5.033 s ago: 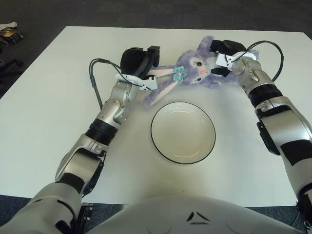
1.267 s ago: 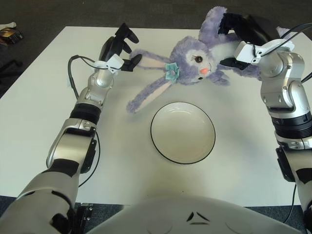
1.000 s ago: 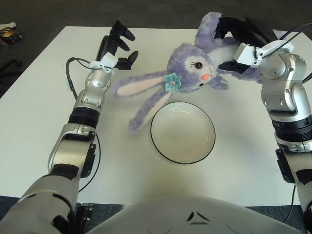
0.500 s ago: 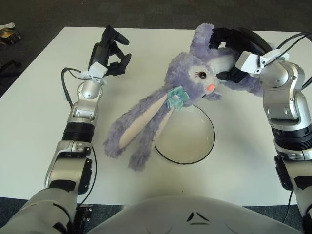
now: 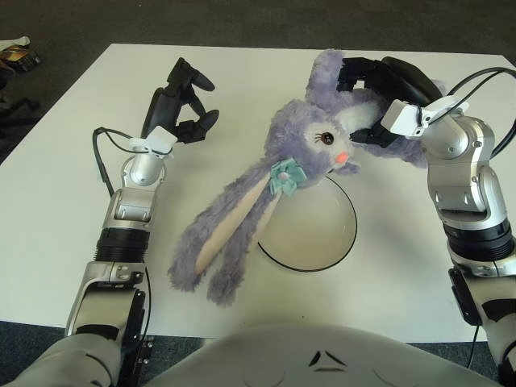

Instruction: Put the doll into the plate.

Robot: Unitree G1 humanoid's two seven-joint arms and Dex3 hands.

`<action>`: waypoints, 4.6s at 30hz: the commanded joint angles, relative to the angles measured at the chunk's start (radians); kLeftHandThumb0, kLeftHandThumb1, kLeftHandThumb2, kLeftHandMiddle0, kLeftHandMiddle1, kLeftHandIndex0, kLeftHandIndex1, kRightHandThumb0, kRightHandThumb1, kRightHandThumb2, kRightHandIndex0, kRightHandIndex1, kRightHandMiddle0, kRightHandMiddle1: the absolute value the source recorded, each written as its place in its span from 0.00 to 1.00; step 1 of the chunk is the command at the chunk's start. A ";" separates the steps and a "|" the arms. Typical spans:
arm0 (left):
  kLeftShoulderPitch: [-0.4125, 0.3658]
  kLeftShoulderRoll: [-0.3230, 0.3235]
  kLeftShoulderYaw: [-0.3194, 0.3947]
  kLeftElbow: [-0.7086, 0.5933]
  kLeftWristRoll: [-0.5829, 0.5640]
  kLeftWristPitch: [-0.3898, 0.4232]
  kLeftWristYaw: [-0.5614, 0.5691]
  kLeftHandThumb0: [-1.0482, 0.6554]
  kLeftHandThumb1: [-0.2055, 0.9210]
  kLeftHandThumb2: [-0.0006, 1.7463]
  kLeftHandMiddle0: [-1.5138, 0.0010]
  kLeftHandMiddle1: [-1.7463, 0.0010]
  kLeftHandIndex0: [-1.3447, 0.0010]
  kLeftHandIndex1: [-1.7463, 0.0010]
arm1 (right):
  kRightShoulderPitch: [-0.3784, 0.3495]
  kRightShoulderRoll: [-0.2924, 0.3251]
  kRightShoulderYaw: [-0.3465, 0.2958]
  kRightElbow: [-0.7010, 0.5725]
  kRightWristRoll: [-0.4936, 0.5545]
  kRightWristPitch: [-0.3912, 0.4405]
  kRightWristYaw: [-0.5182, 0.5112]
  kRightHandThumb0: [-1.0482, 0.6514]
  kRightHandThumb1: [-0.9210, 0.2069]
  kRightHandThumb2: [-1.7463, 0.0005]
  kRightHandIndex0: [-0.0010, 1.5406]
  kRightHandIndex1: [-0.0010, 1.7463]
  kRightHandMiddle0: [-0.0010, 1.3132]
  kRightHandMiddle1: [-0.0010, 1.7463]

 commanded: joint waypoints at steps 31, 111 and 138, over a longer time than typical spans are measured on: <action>-0.002 -0.010 0.001 0.022 0.041 -0.035 0.021 0.60 0.56 0.68 0.60 0.03 0.79 0.00 | 0.094 0.043 0.026 -0.084 0.055 -0.041 0.018 0.94 0.70 0.12 0.49 1.00 0.79 1.00; -0.103 -0.056 -0.024 0.173 -0.032 -0.096 -0.048 0.61 0.58 0.62 0.56 0.16 0.78 0.00 | 0.144 0.031 0.002 -0.208 -0.043 -0.063 0.099 0.40 0.66 0.32 0.08 0.80 0.00 0.75; -0.111 -0.052 -0.038 0.168 -0.022 -0.068 -0.049 0.61 0.58 0.62 0.57 0.15 0.78 0.00 | 0.092 -0.044 -0.021 -0.217 -0.006 -0.013 0.210 0.44 0.63 0.31 0.10 0.57 0.01 0.73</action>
